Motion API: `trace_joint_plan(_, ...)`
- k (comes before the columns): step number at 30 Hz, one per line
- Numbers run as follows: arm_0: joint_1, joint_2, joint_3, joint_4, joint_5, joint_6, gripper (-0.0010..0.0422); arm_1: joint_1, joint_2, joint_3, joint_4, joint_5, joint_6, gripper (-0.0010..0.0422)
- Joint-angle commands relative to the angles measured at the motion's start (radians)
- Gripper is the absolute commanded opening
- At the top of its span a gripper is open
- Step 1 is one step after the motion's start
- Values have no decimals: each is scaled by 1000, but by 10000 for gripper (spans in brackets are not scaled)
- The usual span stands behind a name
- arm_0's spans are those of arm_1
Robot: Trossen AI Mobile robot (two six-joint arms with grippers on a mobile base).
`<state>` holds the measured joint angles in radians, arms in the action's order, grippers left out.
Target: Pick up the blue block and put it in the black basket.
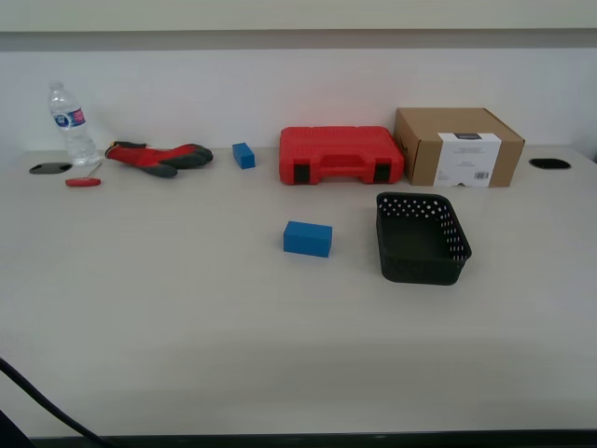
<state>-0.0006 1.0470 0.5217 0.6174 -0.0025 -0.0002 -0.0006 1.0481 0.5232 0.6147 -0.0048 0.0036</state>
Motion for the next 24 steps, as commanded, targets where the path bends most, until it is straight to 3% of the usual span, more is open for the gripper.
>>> trace_joint_plan(1, 0, 0, 2, 3, 0, 0, 0, 0, 0, 0, 3, 2, 4, 0)
trace_joint_plan(20, 0, 0, 2, 3, 0, 0, 0, 0, 0, 0, 2, 5, 4, 0)
trace_joint_plan(24, 1, 0, 2, 3, 0, 0, 0, -1, 4, 0, -2, 134, 5, 0)
